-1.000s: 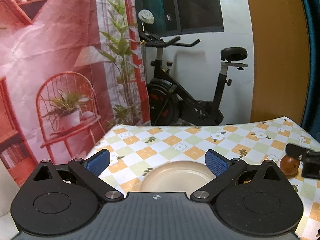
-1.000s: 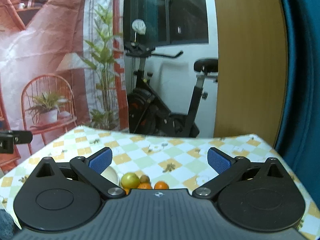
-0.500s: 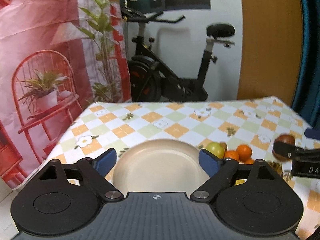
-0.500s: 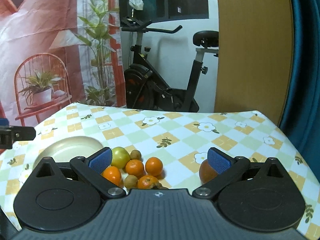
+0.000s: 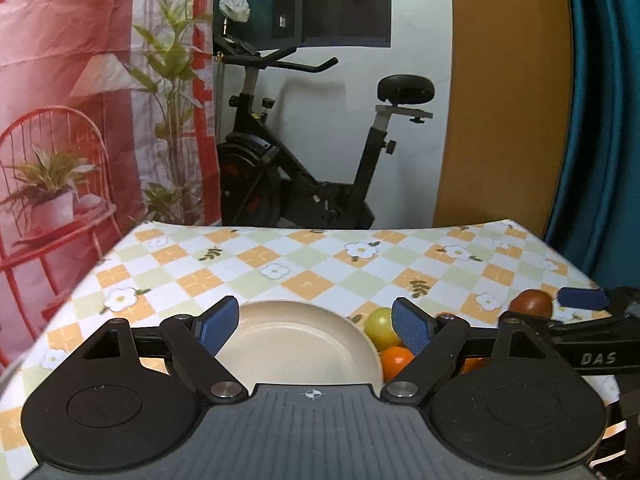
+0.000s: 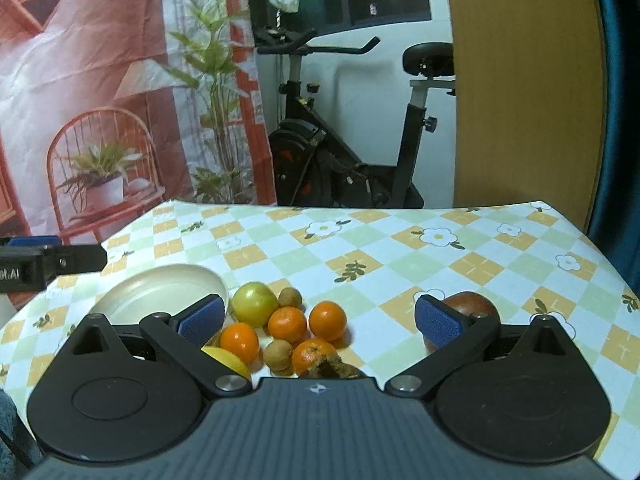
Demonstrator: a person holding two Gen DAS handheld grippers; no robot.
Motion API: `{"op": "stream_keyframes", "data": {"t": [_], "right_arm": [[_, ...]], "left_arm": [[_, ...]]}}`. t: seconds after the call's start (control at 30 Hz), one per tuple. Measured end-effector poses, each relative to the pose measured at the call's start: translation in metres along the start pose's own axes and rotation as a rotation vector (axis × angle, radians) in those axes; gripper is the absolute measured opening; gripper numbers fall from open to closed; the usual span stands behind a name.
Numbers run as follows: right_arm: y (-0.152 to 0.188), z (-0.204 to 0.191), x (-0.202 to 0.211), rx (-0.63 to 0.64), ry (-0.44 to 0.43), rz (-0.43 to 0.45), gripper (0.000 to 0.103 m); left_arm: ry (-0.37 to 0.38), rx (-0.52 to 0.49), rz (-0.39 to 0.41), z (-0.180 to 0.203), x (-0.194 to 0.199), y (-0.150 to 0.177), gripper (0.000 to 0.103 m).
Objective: Organize fruits
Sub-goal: 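Move both tools forward toward the fruit pile beside the cream plate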
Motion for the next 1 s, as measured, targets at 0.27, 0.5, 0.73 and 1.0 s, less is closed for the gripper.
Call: {"op": "stream_keyframes", "data": {"t": [0.27, 0.5, 0.73, 1.0], "right_arm": [[0.003, 0.012, 0.007, -0.013, 0.006, -0.004, 0.103], [0.007, 0.022, 0.016, 0.017, 0.075, -0.01, 0.103], [0.013, 0.004, 0.02, 0.106, 0.082, -0.003, 0.103], [0.027, -0.013, 0.017, 0.149, -0.004, -0.06, 0.103]], "left_arm": [[0.01, 0.024, -0.033, -0.001, -0.002, 0.008, 0.086], [0.033, 0.065, -0.035, -0.005, 0.003, 0.013, 0.086], [0.022, 0.061, -0.062, -0.001, 0.003, 0.016, 0.086], [0.005, 0.097, -0.133, -0.009, -0.002, 0.021, 0.086]]}}
Point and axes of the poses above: each gripper's, at about its wrist camera, not at the fingertips, and x roughly against the way its jaws point, z to its right, y to its underside, the point moved 5 cm from there along -x, roughly the way its jaws point, and after that the axes turned 8 degrees about y, right-handed, at the moved point
